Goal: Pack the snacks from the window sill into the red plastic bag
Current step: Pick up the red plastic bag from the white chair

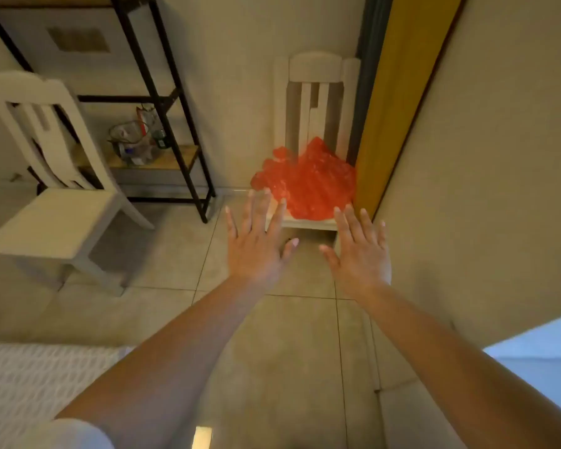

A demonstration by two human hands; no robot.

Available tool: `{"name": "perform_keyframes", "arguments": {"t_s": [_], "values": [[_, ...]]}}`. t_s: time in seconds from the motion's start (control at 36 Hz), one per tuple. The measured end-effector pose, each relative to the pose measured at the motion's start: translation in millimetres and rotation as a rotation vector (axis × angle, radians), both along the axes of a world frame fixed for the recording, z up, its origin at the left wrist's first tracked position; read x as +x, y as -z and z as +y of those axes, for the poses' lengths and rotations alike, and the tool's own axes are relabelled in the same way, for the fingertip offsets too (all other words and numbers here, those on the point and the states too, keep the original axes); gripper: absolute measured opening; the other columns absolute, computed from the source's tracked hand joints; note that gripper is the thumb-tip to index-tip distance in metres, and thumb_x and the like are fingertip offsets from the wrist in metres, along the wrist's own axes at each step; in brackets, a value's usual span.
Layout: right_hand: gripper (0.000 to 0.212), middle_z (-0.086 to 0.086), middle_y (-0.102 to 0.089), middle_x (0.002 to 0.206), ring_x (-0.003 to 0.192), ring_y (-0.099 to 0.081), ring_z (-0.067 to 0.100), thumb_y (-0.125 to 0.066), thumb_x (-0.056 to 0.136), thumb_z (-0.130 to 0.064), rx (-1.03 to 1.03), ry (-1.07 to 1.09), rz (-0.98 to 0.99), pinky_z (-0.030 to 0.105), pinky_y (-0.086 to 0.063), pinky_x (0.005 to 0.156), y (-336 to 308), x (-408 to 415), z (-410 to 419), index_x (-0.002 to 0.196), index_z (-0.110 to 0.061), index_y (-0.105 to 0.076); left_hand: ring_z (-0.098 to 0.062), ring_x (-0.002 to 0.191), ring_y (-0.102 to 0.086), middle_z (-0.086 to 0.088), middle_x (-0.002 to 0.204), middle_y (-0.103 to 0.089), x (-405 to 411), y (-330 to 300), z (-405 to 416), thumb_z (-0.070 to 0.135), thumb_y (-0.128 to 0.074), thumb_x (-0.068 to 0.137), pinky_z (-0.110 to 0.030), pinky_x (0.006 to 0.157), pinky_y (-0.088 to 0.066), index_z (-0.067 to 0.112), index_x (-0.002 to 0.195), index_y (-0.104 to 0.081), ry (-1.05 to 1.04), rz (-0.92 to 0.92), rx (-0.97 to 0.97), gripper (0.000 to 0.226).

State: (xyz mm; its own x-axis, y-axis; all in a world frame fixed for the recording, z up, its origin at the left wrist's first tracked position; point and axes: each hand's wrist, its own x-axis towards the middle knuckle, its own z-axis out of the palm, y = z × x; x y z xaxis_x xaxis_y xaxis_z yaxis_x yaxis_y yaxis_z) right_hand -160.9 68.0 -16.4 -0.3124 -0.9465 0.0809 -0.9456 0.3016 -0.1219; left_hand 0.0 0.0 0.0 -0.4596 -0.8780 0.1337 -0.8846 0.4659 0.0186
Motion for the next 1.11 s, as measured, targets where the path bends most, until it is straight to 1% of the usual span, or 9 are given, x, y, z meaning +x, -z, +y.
{"name": "perform_keyframes", "arguments": {"t_s": [0.11,0.17,0.28,0.39,0.53,0.64,0.83,0.94,1.11], "values": [[0.068,0.0,0.005,0.159,0.146,0.007,0.022,-0.02,0.096,-0.054,0.062,-0.008,0.006,0.047,0.005,0.119,24,-1,-3,0.149,-0.025,0.01,-0.025,0.143,0.025,0.0,0.158,0.019,2,26,-4,0.06,-0.02,0.095,-0.053,0.112,0.016,0.029,0.15,0.008,-0.025,-0.039,0.051,0.07],[0.067,0.0,0.003,0.16,0.146,0.007,0.022,-0.022,0.097,-0.052,0.084,-0.001,-0.04,0.046,0.005,0.119,36,1,-6,0.149,-0.025,0.01,-0.024,0.143,0.025,0.001,0.158,0.018,4,38,-7,0.059,-0.021,0.095,-0.053,0.111,0.017,0.029,0.15,0.007,-0.017,-0.042,0.088,0.069],[0.066,-0.001,0.001,0.16,0.147,0.006,0.02,-0.026,0.097,-0.049,0.12,0.092,-0.178,0.043,0.006,0.118,53,3,-23,0.15,-0.025,0.006,-0.024,0.144,0.021,0.001,0.159,0.013,8,55,-24,0.056,-0.026,0.096,-0.053,0.113,0.013,0.028,0.151,0.002,-0.029,-0.05,0.175,0.068],[0.065,-0.001,0.0,0.16,0.147,0.005,0.019,-0.027,0.098,-0.047,0.157,0.104,-0.228,0.04,0.005,0.117,66,6,-52,0.151,-0.024,0.004,-0.023,0.145,0.018,0.001,0.159,0.011,5,72,-50,0.056,-0.026,0.096,-0.052,0.115,0.01,0.029,0.151,0.003,-0.004,-0.052,0.271,0.068],[0.064,-0.003,0.001,0.159,0.146,0.007,0.018,-0.026,0.098,-0.047,0.223,0.139,-0.263,0.039,0.005,0.118,75,8,-99,0.151,-0.024,0.002,-0.022,0.145,0.019,0.002,0.159,0.013,2,82,-102,0.058,-0.023,0.096,-0.051,0.116,0.01,0.03,0.151,0.006,0.112,-0.106,0.282,0.068],[0.064,-0.002,-0.002,0.16,0.146,0.005,0.019,-0.026,0.098,-0.047,0.262,0.173,-0.277,0.039,0.002,0.118,81,9,-140,0.151,-0.023,0.001,-0.023,0.145,0.019,0.001,0.159,0.013,0,90,-146,0.059,-0.021,0.095,-0.051,0.115,0.011,0.029,0.15,0.008,0.159,-0.152,0.294,0.069],[0.063,0.001,-0.005,0.159,0.146,-0.001,0.02,-0.028,0.098,-0.045,0.293,0.195,-0.262,0.04,-0.001,0.12,84,-7,-208,0.151,-0.021,-0.003,-0.024,0.145,0.016,0.0,0.159,0.011,-16,105,-215,0.058,-0.02,0.096,-0.053,0.115,0.01,0.028,0.151,0.008,0.135,-0.16,0.332,0.069],[0.063,0.001,-0.008,0.159,0.146,-0.003,0.02,-0.031,0.098,-0.044,0.286,0.211,-0.284,0.041,-0.003,0.12,89,-24,-243,0.151,-0.021,-0.006,-0.022,0.145,0.017,0.001,0.16,0.01,-36,108,-246,0.057,-0.023,0.096,-0.052,0.114,0.011,0.029,0.151,0.005,0.095,-0.109,0.367,0.068],[0.065,0.002,-0.01,0.159,0.146,-0.006,0.022,-0.036,0.097,-0.043,0.305,0.163,-0.311,0.04,-0.008,0.119,99,-67,-306,0.151,-0.021,-0.008,-0.023,0.146,0.014,0.0,0.16,0.008,-74,119,-301,0.055,-0.025,0.097,-0.054,0.117,0.005,0.029,0.151,0.003,0.088,-0.086,0.361,0.066]]}}
